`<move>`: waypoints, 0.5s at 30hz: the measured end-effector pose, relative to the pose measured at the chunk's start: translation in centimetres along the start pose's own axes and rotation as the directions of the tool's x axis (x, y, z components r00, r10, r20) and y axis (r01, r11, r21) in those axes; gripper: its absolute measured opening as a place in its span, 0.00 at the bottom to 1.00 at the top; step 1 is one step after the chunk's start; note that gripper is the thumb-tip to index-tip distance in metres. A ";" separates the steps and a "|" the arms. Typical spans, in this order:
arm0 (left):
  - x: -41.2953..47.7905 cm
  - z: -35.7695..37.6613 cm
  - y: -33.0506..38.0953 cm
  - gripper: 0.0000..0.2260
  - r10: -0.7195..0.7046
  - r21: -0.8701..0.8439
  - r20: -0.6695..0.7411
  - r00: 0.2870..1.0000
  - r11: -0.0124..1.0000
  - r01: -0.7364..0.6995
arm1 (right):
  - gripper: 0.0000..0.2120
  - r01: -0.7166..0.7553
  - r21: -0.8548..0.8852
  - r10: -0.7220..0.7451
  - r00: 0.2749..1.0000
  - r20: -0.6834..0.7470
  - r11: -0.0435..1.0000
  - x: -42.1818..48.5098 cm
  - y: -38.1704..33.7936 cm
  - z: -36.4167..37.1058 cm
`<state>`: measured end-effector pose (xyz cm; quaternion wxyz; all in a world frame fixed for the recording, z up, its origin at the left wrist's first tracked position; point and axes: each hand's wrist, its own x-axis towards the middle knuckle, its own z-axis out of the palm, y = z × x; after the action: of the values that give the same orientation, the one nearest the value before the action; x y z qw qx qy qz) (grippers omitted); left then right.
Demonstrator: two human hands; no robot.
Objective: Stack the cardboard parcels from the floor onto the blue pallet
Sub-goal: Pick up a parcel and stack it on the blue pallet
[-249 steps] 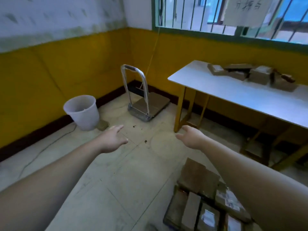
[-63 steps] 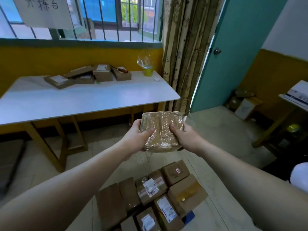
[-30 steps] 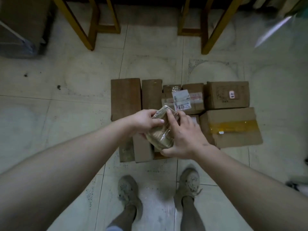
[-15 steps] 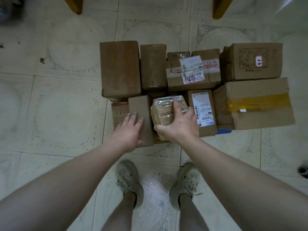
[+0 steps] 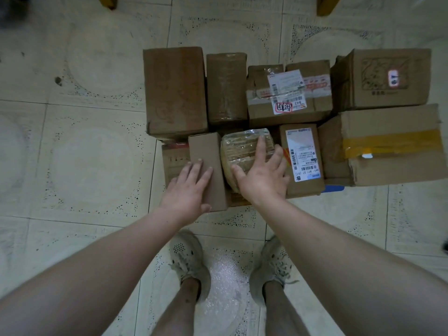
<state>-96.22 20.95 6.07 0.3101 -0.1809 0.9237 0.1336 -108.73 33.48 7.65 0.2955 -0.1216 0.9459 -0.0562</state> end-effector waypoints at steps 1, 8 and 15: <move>-0.1 -0.1 0.0 0.46 -0.006 -0.020 0.008 1.000 1.000 0.006 | 0.46 0.013 -0.001 -0.013 1.000 0.010 1.000 -0.1 0.1 -0.2; -1.4 -1.0 -1.3 0.43 -0.059 -0.124 0.021 0.998 0.990 0.061 | 0.46 0.085 -0.045 -0.081 0.994 0.080 0.995 -1.3 1.1 -2.3; -3.5 -0.2 -3.6 0.46 -0.199 -0.126 0.050 0.979 0.971 0.204 | 0.48 0.589 -0.315 -0.560 0.807 0.186 0.744 -4.3 0.5 -1.2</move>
<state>-92.27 18.55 7.91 0.3265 -0.2909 0.8841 0.1647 -106.07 35.08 10.85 0.2738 -0.4607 0.8436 0.0336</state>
